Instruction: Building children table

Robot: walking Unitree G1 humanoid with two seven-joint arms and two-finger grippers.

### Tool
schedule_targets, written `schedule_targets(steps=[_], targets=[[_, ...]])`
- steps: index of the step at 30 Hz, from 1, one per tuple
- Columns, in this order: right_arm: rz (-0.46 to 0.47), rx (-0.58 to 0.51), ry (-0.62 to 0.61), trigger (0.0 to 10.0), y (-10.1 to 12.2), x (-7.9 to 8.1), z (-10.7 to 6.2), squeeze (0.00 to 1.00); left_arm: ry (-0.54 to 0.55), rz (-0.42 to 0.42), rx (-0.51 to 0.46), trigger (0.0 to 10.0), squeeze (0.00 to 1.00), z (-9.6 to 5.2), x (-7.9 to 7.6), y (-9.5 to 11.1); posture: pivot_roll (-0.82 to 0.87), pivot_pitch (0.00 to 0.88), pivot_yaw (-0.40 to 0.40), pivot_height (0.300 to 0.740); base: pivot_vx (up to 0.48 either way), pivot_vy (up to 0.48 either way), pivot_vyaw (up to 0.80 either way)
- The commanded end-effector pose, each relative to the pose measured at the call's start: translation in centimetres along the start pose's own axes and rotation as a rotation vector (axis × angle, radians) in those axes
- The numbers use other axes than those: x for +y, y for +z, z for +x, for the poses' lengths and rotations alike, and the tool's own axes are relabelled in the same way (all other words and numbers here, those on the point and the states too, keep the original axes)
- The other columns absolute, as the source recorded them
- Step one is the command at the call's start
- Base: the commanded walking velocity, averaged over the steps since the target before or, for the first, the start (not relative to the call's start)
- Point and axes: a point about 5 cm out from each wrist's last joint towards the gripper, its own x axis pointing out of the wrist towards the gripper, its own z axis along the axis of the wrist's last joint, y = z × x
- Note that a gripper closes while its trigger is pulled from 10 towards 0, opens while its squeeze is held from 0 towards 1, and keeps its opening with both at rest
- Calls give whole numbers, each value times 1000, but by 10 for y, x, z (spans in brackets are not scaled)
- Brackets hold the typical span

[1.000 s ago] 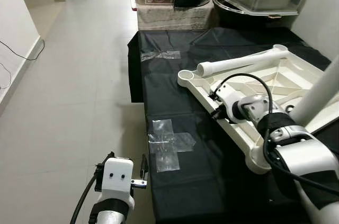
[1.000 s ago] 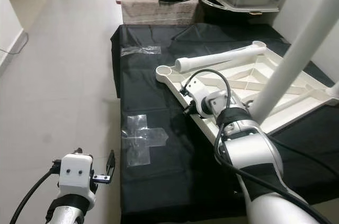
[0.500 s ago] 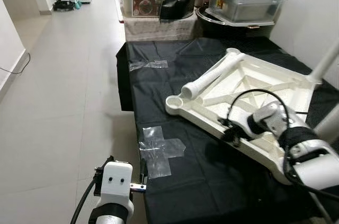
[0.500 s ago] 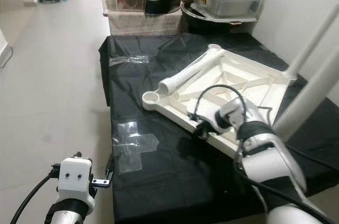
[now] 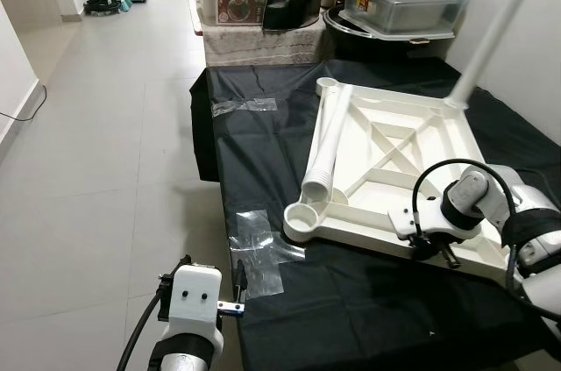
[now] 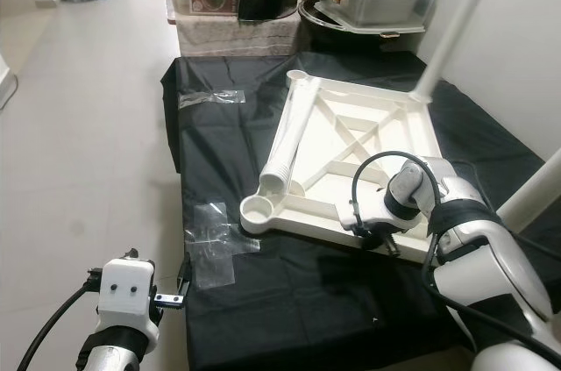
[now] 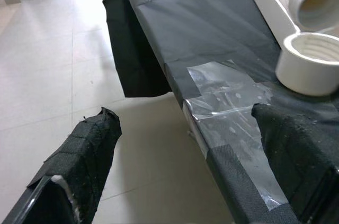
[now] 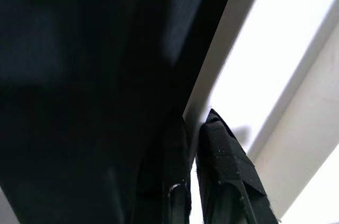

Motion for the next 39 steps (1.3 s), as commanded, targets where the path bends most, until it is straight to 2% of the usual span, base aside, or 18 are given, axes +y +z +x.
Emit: schedule_targets(steps=[1, 6, 7, 10, 12, 16, 17, 22, 23, 30, 39], targets=[[-150, 64, 124, 0, 7, 11, 22, 0, -37, -36, 10, 10000, 0, -1, -13, -1, 33, 77, -67, 740, 0, 0, 0], [-160, 59, 114, 0, 8, 10, 20, 0, -36, -35, 9, 10000, 0, -1, -13, -1, 33, 76, -67, 740, 0, 0, 0], [-156, 24, 46, 10000, 14, 3, 19, 0, -36, -33, 11, 10000, 0, 0, -12, -1, 32, 73, -66, 740, 0, 0, 0], [-159, 7, 16, 10000, 16, 1, 20, 0, -37, -32, 11, 10000, 0, 0, -12, -1, 32, 73, -66, 740, 0, 0, 0], [-137, -46, -5, 10000, 21, -1, 20, 0, -39, -31, 13, 10000, 0, 0, -12, -2, 31, 65, -64, 740, 0, 0, 0], [-127, -54, 0, 10000, 21, -1, 19, 0, -39, -30, 13, 10000, 0, 0, -13, -2, 31, 65, -64, 740, 0, 0, 0], [-109, -59, -24, 10000, 22, -5, 18, 1000, -40, -30, 14, 10000, 0, 0, -13, -2, 31, 65, -64, 740, 0, 0, 0], [-73, -131, -99, 10000, 30, -17, 6, 1000, -41, -31, 14, 10000, 0, 0, -13, -3, 30, 57, -65, 740, 0, 0, 0], [-63, -170, -106, 10000, 34, -20, 2, 0, -41, -31, 14, 10000, 0, 0, -13, -3, 30, 57, -65, 740, 0, 0, 0], [-45, -297, -123, 10000, 59, -34, -7, 0, -41, -30, 14, 10000, 0, 1, -14, -4, 32, 46, -74, 740, 0, 0, 0], [-90, -313, -64, 10000, 74, -34, 1, 0, -37, -31, 11, 10000, 0, 0, -14, -4, 36, 44, -79, 740, 0, 0, 0]])
